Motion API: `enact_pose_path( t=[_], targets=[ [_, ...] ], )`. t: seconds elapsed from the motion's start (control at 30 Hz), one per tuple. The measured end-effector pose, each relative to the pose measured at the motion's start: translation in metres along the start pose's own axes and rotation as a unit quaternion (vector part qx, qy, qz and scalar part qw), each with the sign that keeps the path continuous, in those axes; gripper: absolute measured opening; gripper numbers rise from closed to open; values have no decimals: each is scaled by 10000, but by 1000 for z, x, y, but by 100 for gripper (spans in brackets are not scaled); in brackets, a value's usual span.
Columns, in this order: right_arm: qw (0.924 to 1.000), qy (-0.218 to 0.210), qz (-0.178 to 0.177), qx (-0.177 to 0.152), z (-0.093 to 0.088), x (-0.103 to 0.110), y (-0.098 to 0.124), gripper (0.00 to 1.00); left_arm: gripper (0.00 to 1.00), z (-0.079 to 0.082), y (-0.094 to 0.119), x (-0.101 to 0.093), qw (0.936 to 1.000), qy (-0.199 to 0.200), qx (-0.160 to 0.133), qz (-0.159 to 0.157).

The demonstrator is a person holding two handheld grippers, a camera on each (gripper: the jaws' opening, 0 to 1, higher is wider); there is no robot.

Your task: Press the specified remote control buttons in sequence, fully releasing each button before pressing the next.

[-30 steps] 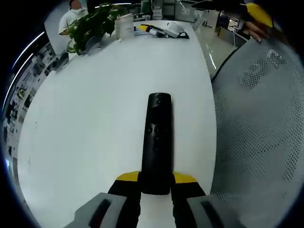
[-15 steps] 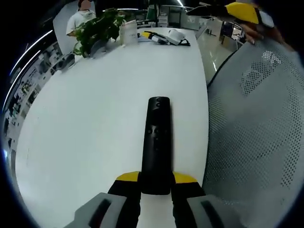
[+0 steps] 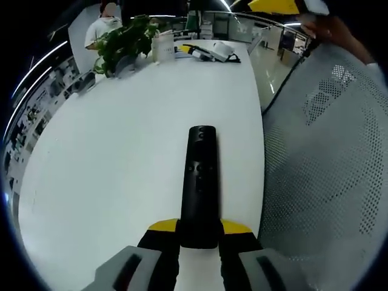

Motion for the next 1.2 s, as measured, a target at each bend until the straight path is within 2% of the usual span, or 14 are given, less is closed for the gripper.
enact_pose_path(
  t=[0.03,0.1,0.17,0.23,0.3,0.43,0.6,0.67,0.7,0.77,0.83,1.0,1.17,1.2],
  targets=[
    [9999,40,29,139,-2,-1,-3,7,24,0,0,0,10000,-7,-15,-2],
    [9993,23,115,352,-5,-2,-13,0,24,0,0,0,10000,-30,-42,-5],
    [9987,-11,238,443,-6,-2,-19,0,24,0,0,0,10000,-43,-42,-4],
    [9967,-246,381,675,-10,0,-26,0,24,0,0,0,10000,-41,-31,5],
    [9961,-272,456,711,-9,-1,-34,0,24,0,0,-1,10000,-46,-26,11],
    [9910,-373,617,1125,-18,1,-49,0,24,0,0,-1,10000,-54,-22,16],
    [9760,-536,1062,1822,-31,10,-66,0,24,1,0,-1,9999,-109,-2,1],
    [9771,-510,1045,1781,-29,9,-73,0,24,1,0,-1,9999,-126,-2,-7],
    [9710,-405,1166,2049,-35,11,-77,0,24,1,0,-1,9999,-120,-5,-8],
    [9701,-361,1114,2126,-39,9,-86,0,24,1,0,-1,9999,-115,-12,-12],
    [9613,-485,1232,2417,-48,12,-90,0,24,1,0,-1,9999,-110,-19,-12],
    [9525,-821,1239,2660,-58,15,-103,0,24,1,0,0,9999,-124,-16,-11],
    [9363,-1093,1276,3084,-63,21,-109,0,24,1,0,0,9999,-138,1,-26],
    [9377,-1066,1255,3058,-63,21,-111,0,24,1,0,0,9999,-138,1,-25]
  ],
)
Point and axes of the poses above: the point that each gripper's makers call its tool centre point, and the gripper's own axes: y roughly backward along the fingers, x roughly to its left, z roughly out of its top, the point moved 3 cm from there along y, roughly backward along the fingers, and after that the axes turned 4 degrees about -x, right-handed, at the moved point
